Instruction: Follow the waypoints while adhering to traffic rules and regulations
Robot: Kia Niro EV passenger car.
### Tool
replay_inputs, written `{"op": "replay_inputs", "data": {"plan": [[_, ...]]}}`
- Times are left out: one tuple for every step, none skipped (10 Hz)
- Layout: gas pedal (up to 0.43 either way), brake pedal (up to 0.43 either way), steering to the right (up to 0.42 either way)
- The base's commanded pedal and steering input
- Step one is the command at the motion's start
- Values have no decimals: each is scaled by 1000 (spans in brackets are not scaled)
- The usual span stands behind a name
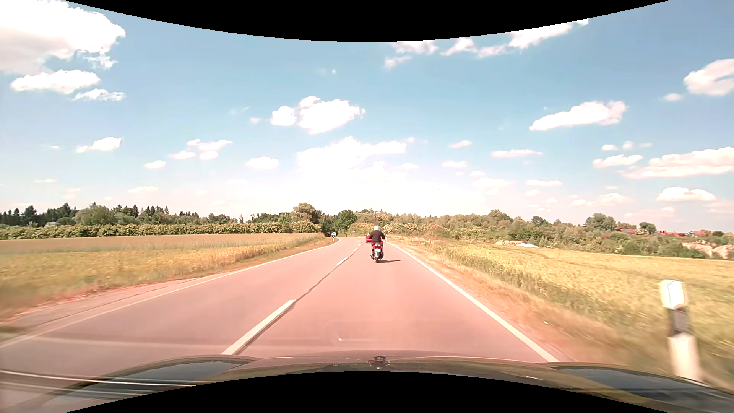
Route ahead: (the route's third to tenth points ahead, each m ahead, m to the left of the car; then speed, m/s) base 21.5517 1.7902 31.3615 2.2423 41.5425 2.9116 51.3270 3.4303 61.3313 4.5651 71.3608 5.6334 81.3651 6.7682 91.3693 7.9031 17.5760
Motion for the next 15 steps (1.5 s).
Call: {"op": "replay_inputs", "data": {"plan": [[189, 12, -5], [189, 12, -5], [197, 12, -5], [197, 12, -5], [197, 12, -7], [197, 12, -8], [197, 12, -9], [197, 12, -10], [177, 12, -10], [150, 12, -10], [130, 12, -10], [130, 12, -10], [130, 12, -10], [130, 12, -10], [130, 12, -9]]}}
